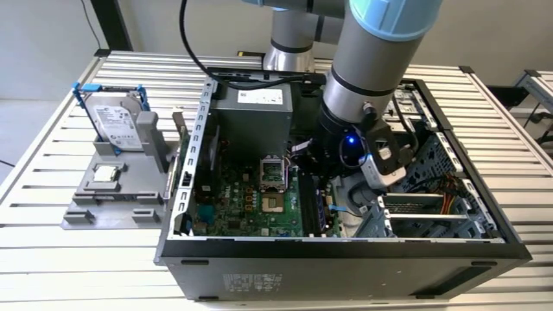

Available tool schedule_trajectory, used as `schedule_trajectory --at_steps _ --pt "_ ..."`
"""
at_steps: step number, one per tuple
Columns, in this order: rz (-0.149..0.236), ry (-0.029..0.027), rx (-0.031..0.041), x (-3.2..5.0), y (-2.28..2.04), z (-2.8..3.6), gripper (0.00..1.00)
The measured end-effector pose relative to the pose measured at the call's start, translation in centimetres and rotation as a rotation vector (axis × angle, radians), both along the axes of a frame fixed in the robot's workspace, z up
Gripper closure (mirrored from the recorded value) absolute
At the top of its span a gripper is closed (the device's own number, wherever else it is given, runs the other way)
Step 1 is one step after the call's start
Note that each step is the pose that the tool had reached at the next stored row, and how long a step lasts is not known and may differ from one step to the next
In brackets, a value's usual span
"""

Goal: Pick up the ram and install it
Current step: 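Press down the ram until it locks into place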

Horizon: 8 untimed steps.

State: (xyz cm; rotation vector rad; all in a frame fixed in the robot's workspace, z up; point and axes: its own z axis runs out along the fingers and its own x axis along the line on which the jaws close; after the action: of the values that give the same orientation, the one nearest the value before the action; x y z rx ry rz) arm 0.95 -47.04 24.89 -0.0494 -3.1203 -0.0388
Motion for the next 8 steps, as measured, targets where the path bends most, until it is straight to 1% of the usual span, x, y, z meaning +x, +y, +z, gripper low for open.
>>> schedule_trajectory --at_steps 4,8 --pt "0.043 0.0000 0.0031 0.03 0.00 0.14 1.00" --pt "0.070 -0.0001 0.0060 0.15 0.00 0.33 1.00"
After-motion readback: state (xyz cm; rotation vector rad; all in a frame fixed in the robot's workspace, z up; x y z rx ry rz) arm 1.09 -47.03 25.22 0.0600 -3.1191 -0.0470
